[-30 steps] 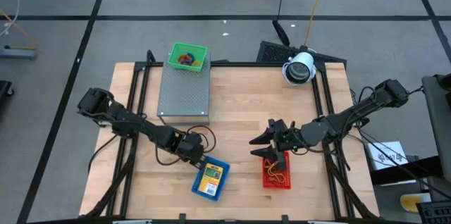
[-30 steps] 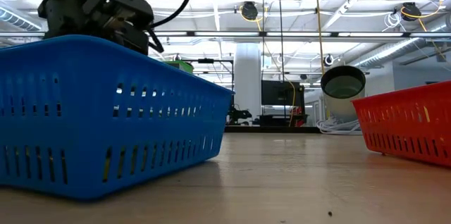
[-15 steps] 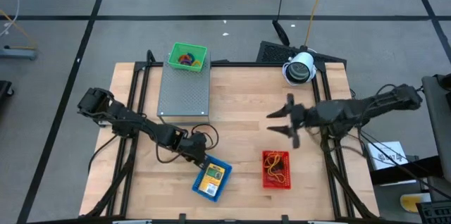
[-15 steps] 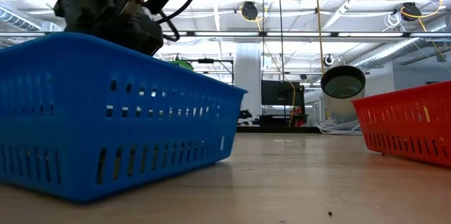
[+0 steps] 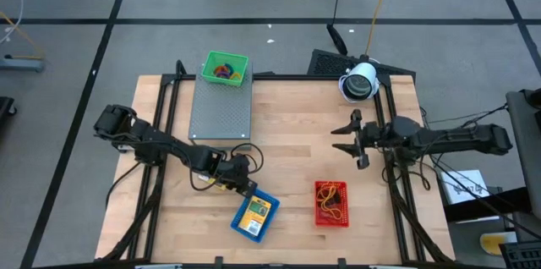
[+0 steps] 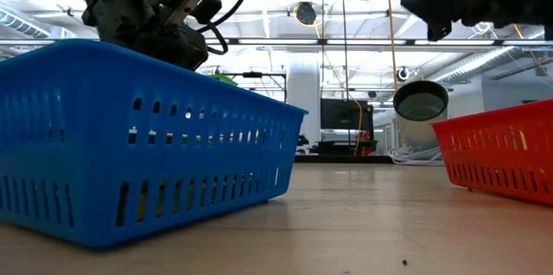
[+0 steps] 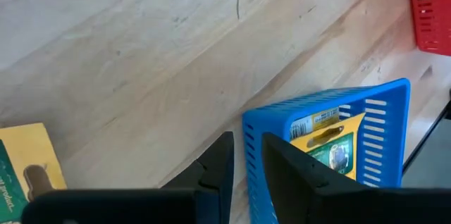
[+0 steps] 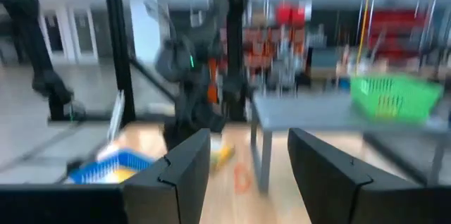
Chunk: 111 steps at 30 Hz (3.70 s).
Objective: Pick & Place Office Desk Supplies
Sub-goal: Put the crayon into the blue bin
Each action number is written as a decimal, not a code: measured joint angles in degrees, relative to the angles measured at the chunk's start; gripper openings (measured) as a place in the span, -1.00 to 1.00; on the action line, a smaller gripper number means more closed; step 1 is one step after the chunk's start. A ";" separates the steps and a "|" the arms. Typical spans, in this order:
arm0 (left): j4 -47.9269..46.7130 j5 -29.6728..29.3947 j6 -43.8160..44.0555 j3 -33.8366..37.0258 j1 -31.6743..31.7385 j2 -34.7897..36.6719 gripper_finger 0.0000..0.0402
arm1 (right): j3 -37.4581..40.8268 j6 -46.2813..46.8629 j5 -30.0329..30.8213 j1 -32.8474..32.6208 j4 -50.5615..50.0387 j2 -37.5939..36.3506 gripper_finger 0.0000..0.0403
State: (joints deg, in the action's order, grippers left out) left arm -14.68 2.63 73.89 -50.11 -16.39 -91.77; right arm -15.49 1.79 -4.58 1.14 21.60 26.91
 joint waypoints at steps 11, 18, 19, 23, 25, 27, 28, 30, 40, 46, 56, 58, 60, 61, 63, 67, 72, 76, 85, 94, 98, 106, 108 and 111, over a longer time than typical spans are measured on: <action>0.60 1.01 -5.45 0.00 1.86 0.00 -0.60 | 14.04 -1.01 0.01 -0.06 17.51 -0.23 -0.10; 6.60 7.05 -7.85 -0.02 3.46 0.00 -0.60 | 14.19 -1.01 0.00 -0.04 9.68 1.34 -0.10; 7.32 8.05 -8.10 -0.02 3.61 0.00 -0.60 | 14.21 -1.01 0.00 -0.04 8.51 1.41 -0.10; 9.76 12.42 -11.30 -0.02 3.63 0.00 -0.60 | 14.26 -1.00 0.00 -0.04 8.43 1.59 -0.10; 10.60 12.07 -12.41 -0.02 3.22 0.00 -0.60 | 14.27 -0.99 0.00 -0.04 8.19 1.64 -0.10; 10.86 8.23 -12.70 0.00 1.95 1.09 -0.60 | 14.29 -0.99 0.00 -0.04 8.20 1.62 -0.10; 10.27 5.68 -12.99 0.02 1.13 2.28 -0.60 | 14.32 -0.99 0.00 -0.04 8.29 1.61 -0.10; 8.68 1.40 -13.21 -0.24 -0.24 4.83 -0.60 | 14.32 -0.99 0.00 -0.04 8.20 1.61 -0.10; -36.52 -18.66 -6.01 -14.94 -5.32 6.25 -0.60 | 14.37 -0.99 0.00 -0.04 8.41 2.04 -0.10; -48.75 -18.15 -7.60 -22.79 -3.20 -0.98 -0.60 | 14.37 -0.99 0.00 -0.04 8.19 2.06 -0.10; -51.61 -10.95 -7.22 -24.57 -1.80 -10.04 -0.56 | 14.37 -0.99 0.01 -0.04 8.18 2.03 -0.10; -52.50 -10.73 -5.80 -24.57 -2.07 -10.85 -0.49 | 14.37 -0.99 0.00 -0.04 8.19 2.02 -0.10; -52.69 -10.67 -4.25 -24.57 -2.28 -11.43 -0.40 | 14.39 -0.99 0.00 -0.04 8.19 2.02 -0.10; -52.59 -10.68 -3.64 -24.57 -2.37 -11.64 -0.34 | 14.39 -0.98 0.00 -0.04 8.18 2.03 -0.10; -52.39 -10.69 -2.10 -24.57 -2.59 -11.79 -0.22 | 14.39 -0.99 0.00 -0.04 8.20 2.03 -0.10; -52.04 -10.82 0.61 -24.57 -3.19 -12.51 0.01 | 14.39 -0.97 0.00 -0.04 8.18 2.04 -0.10; -51.85 -11.08 3.77 -24.55 -3.64 -13.94 0.19 | 14.39 -0.98 0.01 -0.04 8.14 2.04 -0.10; -51.17 -9.69 4.74 -24.52 -3.62 -15.35 0.23 | 14.39 -0.97 0.00 -0.04 8.18 2.07 -0.10; -50.23 -8.07 4.83 -24.57 -3.62 -17.90 0.24 | 14.41 -0.97 0.01 -0.04 8.38 2.09 -0.10; -51.57 -8.58 5.84 -24.57 -3.51 -17.79 0.24 | 14.41 -0.98 0.00 -0.05 8.39 2.09 -0.10; -51.65 -8.67 6.18 -24.56 -3.51 -17.79 0.24 | 14.41 -0.97 0.00 -0.04 8.38 2.09 -0.10; -51.24 -8.17 5.86 -24.33 -3.21 -19.54 0.24 | 14.41 -0.97 0.00 -0.06 8.29 2.11 -0.10; -51.19 -8.17 5.72 -24.33 -3.18 -19.96 0.24 | 14.41 -0.97 0.00 -0.05 8.25 2.09 -0.10; -51.47 -8.21 5.75 -24.33 -3.18 -20.26 0.24 | 14.41 -0.97 0.02 -0.06 8.14 2.15 -0.10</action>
State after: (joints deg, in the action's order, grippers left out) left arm -66.15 -5.57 79.65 -74.43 -19.57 -112.02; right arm -1.08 0.82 -4.56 1.08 29.74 29.06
